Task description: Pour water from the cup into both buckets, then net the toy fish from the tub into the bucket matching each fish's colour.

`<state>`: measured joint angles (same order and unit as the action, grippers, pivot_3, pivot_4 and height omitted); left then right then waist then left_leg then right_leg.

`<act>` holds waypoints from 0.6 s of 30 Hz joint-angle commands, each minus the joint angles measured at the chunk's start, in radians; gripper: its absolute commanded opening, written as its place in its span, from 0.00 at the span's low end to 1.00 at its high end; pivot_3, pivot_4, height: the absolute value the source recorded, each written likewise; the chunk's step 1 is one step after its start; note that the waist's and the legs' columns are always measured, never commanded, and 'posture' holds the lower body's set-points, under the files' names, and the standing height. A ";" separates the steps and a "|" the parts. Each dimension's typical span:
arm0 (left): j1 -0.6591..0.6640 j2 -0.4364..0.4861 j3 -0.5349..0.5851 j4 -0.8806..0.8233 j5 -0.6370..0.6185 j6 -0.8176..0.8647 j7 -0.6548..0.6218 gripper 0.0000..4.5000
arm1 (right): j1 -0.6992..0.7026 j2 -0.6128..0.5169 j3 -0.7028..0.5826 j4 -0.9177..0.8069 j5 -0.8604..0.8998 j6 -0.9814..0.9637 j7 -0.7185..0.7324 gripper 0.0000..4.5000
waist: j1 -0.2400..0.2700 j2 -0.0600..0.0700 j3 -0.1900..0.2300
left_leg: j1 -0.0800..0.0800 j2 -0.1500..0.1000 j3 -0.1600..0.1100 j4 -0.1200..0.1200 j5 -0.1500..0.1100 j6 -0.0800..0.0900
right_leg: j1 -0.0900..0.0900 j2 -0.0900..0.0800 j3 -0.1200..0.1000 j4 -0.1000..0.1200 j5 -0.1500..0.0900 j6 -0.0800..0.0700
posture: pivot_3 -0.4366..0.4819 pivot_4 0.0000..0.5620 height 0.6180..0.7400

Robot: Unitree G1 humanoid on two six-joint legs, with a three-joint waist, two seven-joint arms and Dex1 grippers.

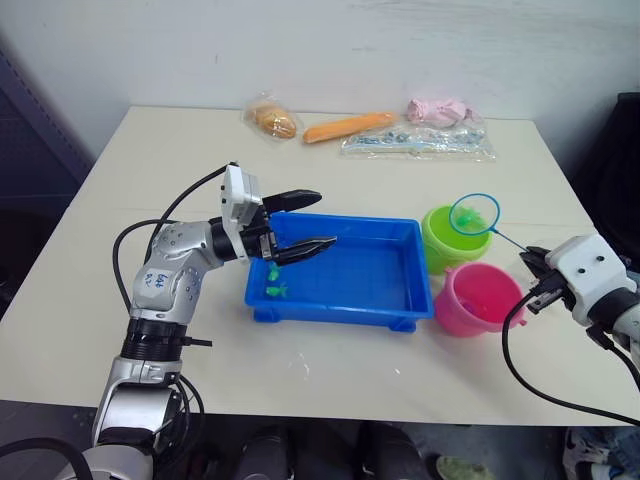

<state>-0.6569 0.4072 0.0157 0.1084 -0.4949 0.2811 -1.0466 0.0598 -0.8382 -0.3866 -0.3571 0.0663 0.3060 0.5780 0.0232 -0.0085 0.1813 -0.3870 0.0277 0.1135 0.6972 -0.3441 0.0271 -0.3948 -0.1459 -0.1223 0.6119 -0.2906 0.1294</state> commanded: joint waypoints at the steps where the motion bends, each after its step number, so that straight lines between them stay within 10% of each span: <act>1: 0.013 0.006 -0.002 -0.041 0.009 -0.027 -0.004 0.99 | 0.024 -0.080 0.015 0.042 -0.168 -0.195 -0.045 0.00 | 0.000 0.000 0.000 | 0.000 0.000 0.000 0.000 0.000 0.000 | 0.000 0.000 0.000 0.000 0.000 0.000 | 0.48 0.27 1.00; 18: 0.025 0.022 -0.002 -0.012 0.035 -0.056 -0.038 0.99 | 0.049 -0.227 0.028 0.270 -0.633 -0.742 -0.329 0.00 | -0.003 0.000 0.000 | 0.000 0.002 0.004 0.000 0.001 -0.002 | 0.000 0.000 0.000 0.000 0.000 0.000 | 0.48 0.27 1.00</act>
<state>-0.6217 0.4180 0.0105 0.1006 -0.4630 0.2393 -1.0782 0.1052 -1.0466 -0.3420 -0.0890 -0.5255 -0.3996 0.3009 0.0206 -0.0085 0.1814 -0.3868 0.0301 0.1175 0.6971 -0.3432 0.0255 -0.3946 -0.1456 -0.1223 0.6116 -0.2907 0.1295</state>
